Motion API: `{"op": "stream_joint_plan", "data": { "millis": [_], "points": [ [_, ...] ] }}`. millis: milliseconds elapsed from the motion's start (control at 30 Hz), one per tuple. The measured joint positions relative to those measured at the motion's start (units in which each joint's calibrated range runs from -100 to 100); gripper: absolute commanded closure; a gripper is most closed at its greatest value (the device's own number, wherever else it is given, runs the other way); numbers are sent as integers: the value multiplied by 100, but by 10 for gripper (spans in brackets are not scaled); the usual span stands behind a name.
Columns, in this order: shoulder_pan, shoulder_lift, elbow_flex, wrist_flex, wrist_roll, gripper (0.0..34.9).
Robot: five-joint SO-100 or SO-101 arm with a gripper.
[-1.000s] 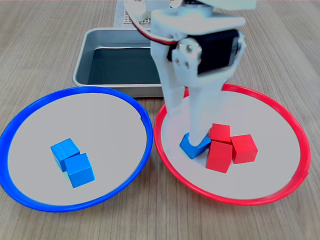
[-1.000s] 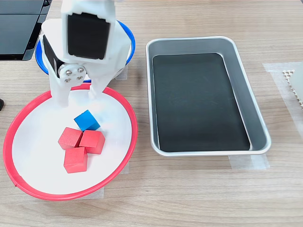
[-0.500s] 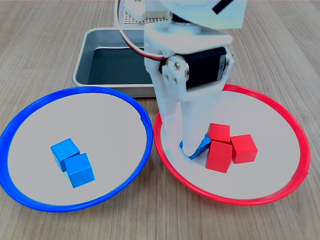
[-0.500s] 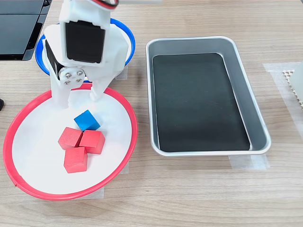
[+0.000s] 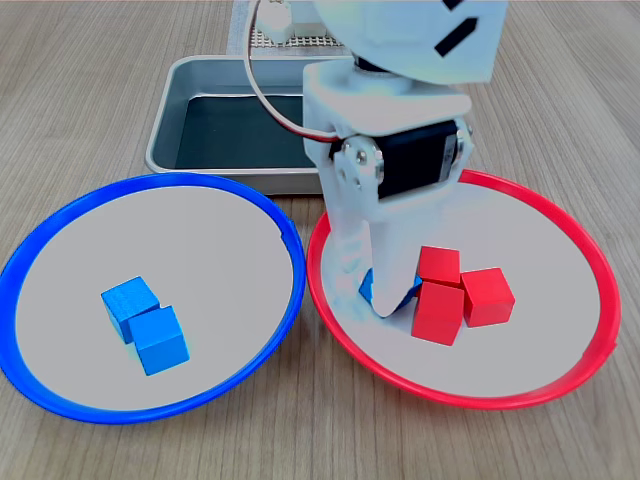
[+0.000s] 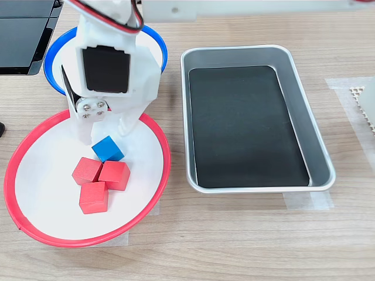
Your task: Relocate any misplaced blocks to their matching dishes.
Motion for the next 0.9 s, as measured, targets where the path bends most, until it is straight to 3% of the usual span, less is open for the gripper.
{"op": "stream_joint_plan", "data": {
  "millis": [900],
  "points": [
    [-133, 622, -853, 204, -142, 195]
  ]
}}
